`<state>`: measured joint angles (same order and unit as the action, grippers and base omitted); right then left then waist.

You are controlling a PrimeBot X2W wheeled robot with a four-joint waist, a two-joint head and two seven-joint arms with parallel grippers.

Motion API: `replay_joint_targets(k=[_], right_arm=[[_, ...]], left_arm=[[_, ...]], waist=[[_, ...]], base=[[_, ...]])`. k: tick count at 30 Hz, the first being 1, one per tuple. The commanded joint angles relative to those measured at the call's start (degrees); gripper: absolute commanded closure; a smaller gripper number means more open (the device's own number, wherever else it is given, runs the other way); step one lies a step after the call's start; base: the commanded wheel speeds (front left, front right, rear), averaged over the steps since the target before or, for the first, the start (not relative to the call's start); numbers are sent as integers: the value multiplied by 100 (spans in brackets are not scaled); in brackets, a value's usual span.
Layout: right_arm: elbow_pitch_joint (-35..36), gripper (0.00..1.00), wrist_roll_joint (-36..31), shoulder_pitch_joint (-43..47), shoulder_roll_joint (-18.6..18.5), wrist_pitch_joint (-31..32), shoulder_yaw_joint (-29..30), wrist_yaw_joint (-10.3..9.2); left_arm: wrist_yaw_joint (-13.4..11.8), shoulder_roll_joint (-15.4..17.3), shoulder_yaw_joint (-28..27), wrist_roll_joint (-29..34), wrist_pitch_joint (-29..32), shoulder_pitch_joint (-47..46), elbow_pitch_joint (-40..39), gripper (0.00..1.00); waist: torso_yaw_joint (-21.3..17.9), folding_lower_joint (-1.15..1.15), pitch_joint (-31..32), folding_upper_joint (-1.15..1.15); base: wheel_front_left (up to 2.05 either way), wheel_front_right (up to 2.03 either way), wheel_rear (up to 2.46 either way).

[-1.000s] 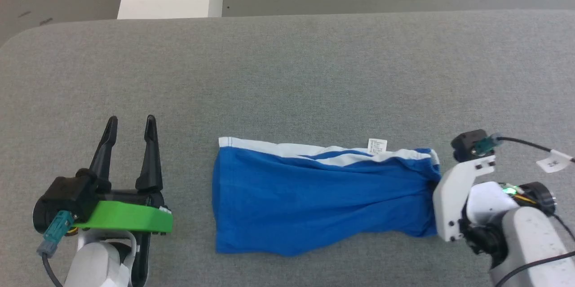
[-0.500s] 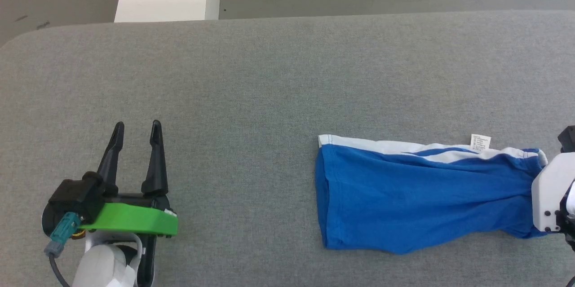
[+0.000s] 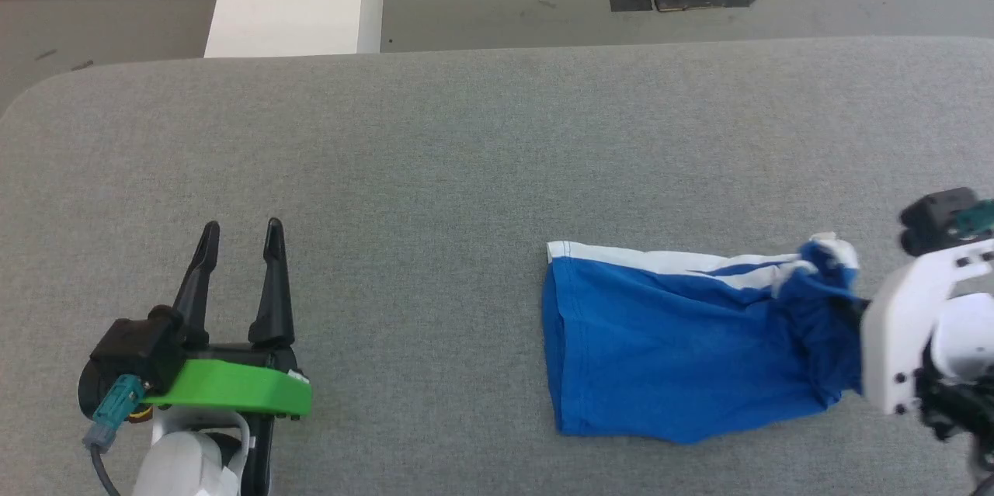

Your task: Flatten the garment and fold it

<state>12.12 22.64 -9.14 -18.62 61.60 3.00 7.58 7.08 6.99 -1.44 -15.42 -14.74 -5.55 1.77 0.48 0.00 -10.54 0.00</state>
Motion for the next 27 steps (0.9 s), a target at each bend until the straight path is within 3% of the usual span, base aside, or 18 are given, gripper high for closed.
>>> replay_joint_targets(k=[1, 6, 13, 19, 27], right_arm=[[108, 100, 77, 75, 160, 13, -93, -9], [43, 100, 111, 58, 748, -324, -360, -9], [-644, 100, 99, -131, 1339, -1024, -846, -9], [-1411, 100, 165, -328, 1552, -1642, -1109, -9], [-2383, 100, 660, -558, 1572, -2314, -1741, -9]], left_arm=[[38, -29, -7, 60, -26, 45, -9, 0], [39, -36, 71, 35, -26, 11, 9, 0], [40, -4, 142, -28, -26, 43, 17, 0], [40, -20, 178, -39, -26, 55, 23, 0], [40, -37, 247, -76, -26, -13, 59, 0]], waist=[[12, 0, 1, 0], [59, 0, -17, 0], [139, 0, -52, 0], [180, 0, -119, 0], [232, 0, -186, 0]], base=[[0, 0, 0], [0, 0, 0], [0, 0, 0], [0, 0, 0], [0, 0, 0]])
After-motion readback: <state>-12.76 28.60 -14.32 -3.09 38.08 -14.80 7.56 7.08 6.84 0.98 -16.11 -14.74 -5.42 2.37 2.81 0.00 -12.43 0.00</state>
